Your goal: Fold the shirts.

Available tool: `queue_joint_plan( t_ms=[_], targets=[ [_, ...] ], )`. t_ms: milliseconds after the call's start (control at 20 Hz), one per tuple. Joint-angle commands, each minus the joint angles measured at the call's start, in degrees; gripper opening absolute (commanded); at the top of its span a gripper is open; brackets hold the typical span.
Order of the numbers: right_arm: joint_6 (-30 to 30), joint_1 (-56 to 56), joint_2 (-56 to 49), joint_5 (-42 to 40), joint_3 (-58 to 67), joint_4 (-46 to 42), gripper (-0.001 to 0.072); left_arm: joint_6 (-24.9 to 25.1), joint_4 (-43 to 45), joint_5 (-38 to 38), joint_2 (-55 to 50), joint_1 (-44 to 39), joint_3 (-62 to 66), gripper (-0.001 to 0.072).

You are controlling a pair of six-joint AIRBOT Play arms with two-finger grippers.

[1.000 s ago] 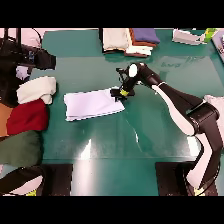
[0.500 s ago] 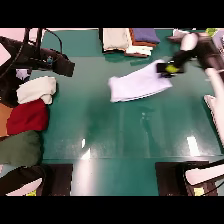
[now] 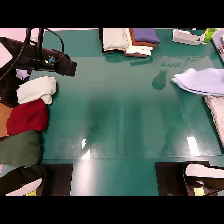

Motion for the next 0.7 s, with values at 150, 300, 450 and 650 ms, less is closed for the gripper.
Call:
queue_joint_plan(
  t_ms=[150, 300, 450, 650],
  targets=[
    [-0.37, -9.31, 2.19, 0.76, -0.11, 3.10, 0.0021, -1.03, -0.11, -0.11, -0.04, -0.02, -0.02, 0.0024],
    [-0.37, -9.38, 5.27, -1.75, 0.26, 2.45, 0.0020, -1.03, -0.11, -0.22, -0.04, 0.00, -0.02, 0.0024],
    [-0.39, -9.35, 5.46, 1.05, 4.87, 2.40, 0.0020, -0.96, -0.11, -0.66, -0.04, 0.00, -0.02, 0.0025],
    [-0.37, -9.40, 5.79, 5.40, 8.79, -4.50, 0.0020, -0.57, -0.09, -3.32, -0.04, 0.00, -0.02, 0.0025]
  ],
)
